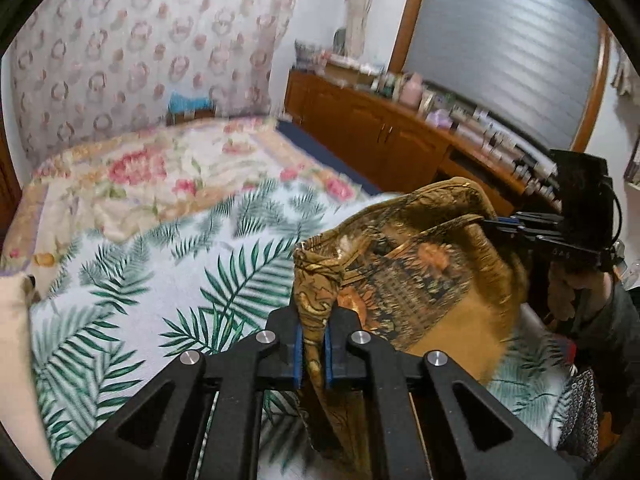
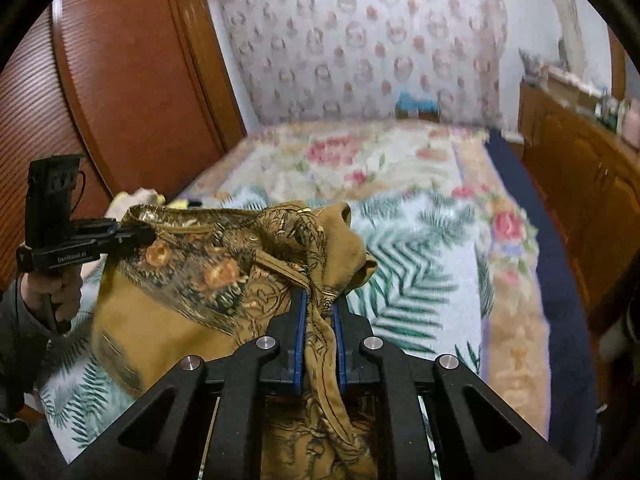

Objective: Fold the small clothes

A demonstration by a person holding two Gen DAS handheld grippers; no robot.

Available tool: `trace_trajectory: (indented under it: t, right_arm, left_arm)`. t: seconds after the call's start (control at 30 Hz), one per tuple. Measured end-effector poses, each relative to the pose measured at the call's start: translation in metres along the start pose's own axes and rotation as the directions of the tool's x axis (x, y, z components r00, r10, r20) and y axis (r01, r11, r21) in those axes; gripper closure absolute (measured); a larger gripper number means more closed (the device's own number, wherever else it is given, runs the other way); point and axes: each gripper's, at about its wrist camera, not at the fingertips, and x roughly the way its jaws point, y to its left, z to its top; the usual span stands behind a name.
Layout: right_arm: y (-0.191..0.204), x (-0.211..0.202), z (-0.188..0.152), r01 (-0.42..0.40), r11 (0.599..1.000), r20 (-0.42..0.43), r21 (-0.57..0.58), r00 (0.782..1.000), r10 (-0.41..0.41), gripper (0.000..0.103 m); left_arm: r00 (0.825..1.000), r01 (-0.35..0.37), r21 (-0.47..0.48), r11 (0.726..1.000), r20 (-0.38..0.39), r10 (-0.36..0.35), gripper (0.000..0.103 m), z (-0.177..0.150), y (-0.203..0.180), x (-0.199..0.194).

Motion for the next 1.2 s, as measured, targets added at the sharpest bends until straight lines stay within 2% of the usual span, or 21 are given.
trace_trajectory:
  t: [0.13,0.3,0.43,0.6,0.73,0.83,0.97,1.2]
  right_arm:
    - [0.022,-0.030,0.009,0.004,0.999,0.087,-0.042,0.996,0.000,0.092]
    - [0.056,-0.044,0.024,-0.006,0.993,0.155,-0.115,0.988,0.023,0.092]
    - [0.086,-0.037,0.043,-0.041,0.982,0.173,-0.185,0.982,0.074,0.093]
    - [0.123,0.002,0.078,-0.099,0.952,0.163,-0.291,0.975,0.151,0.093]
    - [0.152,0.047,0.111,-0.137,0.914,0.130,-0.381,0.971,0.200,0.093]
    - [0.180,0.076,0.135,-0.166,0.885,0.095,-0.436,0.969,0.228,0.093]
    - [0.217,0.117,0.164,-0.206,0.833,0.038,-0.514,0.964,0.262,0.093]
    - [0.291,0.207,0.201,-0.280,0.729,-0.088,-0.625,0.953,0.291,0.093]
  left_arm:
    - [0.995,-0.010,0.007,1.000,0.096,0.009,0.095,0.003,-0.005,-0.046]
    - [0.980,-0.068,-0.004,0.998,0.190,0.067,0.095,0.002,0.006,-0.098]
    - [0.961,-0.132,-0.030,0.991,0.241,0.136,0.095,-0.004,0.028,-0.135]
    - [0.922,-0.251,-0.104,0.963,0.277,0.270,0.095,-0.025,0.071,-0.180]
    - [0.898,-0.308,-0.172,0.936,0.273,0.346,0.095,-0.043,0.105,-0.200]
    - [0.880,-0.351,-0.238,0.905,0.246,0.406,0.095,-0.066,0.136,-0.208]
    - [0.869,-0.384,-0.311,0.869,0.197,0.455,0.095,-0.098,0.166,-0.212]
    - [0.845,-0.427,-0.431,0.795,0.122,0.520,0.095,-0.150,0.191,-0.217]
